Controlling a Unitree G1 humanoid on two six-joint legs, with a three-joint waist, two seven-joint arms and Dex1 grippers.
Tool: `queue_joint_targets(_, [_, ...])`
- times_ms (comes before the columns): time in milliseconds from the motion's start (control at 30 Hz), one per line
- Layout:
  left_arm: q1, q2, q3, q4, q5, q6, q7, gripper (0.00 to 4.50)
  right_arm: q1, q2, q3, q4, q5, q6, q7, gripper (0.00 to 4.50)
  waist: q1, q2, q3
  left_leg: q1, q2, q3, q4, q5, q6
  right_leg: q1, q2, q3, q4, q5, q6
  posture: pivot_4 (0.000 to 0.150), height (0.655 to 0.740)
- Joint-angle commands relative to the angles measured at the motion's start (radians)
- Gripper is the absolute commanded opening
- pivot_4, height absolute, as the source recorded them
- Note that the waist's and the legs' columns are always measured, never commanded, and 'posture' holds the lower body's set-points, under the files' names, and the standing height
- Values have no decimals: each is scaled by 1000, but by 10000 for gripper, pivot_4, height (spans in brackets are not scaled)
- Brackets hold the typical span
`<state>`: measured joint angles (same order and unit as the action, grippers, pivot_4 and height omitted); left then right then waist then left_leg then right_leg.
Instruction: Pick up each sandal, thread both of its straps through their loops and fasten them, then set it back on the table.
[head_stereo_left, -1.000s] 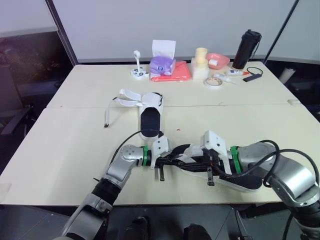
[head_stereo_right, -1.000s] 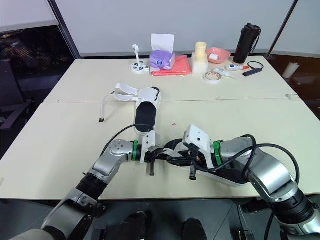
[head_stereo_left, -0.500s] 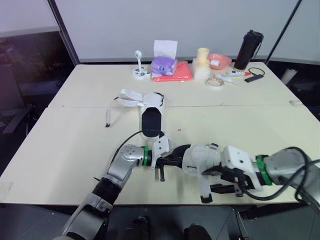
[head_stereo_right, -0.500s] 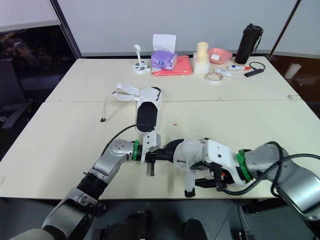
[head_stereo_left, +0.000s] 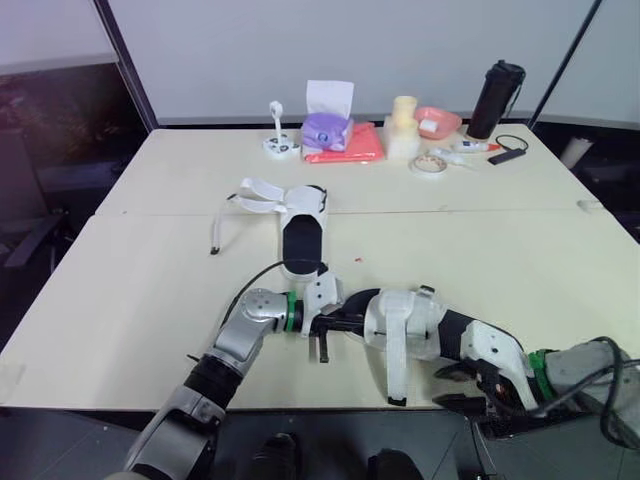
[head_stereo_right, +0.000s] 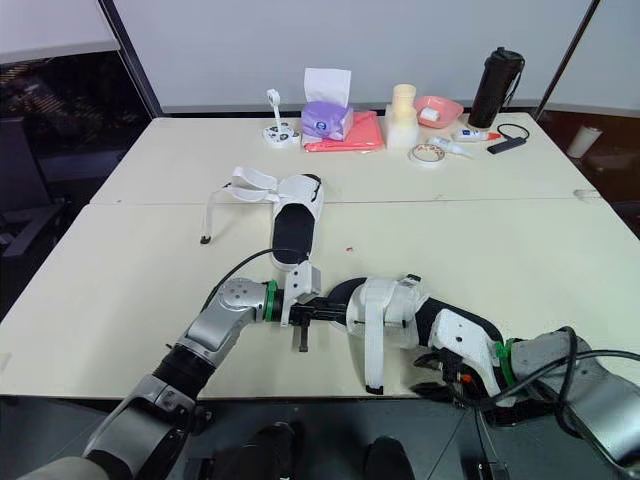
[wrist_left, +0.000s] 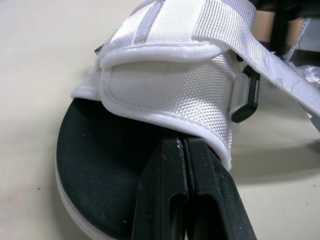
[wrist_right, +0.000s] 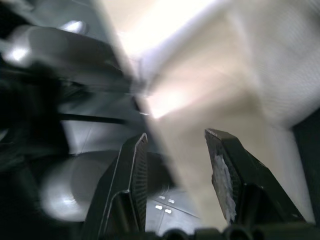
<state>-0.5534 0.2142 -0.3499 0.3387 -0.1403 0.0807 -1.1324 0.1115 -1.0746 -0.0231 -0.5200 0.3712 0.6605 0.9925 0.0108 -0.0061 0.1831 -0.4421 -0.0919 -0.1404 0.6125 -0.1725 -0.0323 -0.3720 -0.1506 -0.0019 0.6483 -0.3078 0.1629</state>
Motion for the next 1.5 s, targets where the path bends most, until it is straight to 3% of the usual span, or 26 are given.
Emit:
queue_joint_targets(33, [23, 11, -24, -8, 13, 16, -15, 0, -66, 29, 22, 96, -71, -40, -55, 19325, -1, 0, 0, 1, 0, 0, 0, 0, 0, 0, 0, 0, 0, 0, 0, 1500, 7400])
queue_joint_targets(367, [37, 24, -20, -30, 14, 26, -20, 0, -135, 40, 4, 151, -29, -25, -19, 19325, 1, 0, 0, 1, 0, -1, 1, 0, 0, 2, 0, 0, 0, 0, 0, 1500, 7400])
queue_joint_targets(633, [27, 14, -24, -11, 24, 16, -9, 0, -181, -19, -155, 98, 233, 204, 105, 19325, 2, 0, 0, 1, 0, -1, 1, 0, 0, 2, 0, 0, 0, 0, 0, 1500, 7400])
queue_joint_targets(767, [26, 10, -25, -10, 24, 14, -7, 0, -251, 18, -195, 75, 439, 402, 93, 19325, 3, 0, 0, 1, 1, -1, 1, 0, 0, 2, 0, 0, 0, 0, 0, 1500, 7400])
queue_joint_targets(1500, [106, 32, -42, -125, 13, 75, 17, 0, -244, 113, 9, 67, 428, 421, 14, 19325, 2, 0, 0, 0, 0, -1, 0, 0, 0, 0, 0, 0, 0, 0, 0, 1500, 7400])
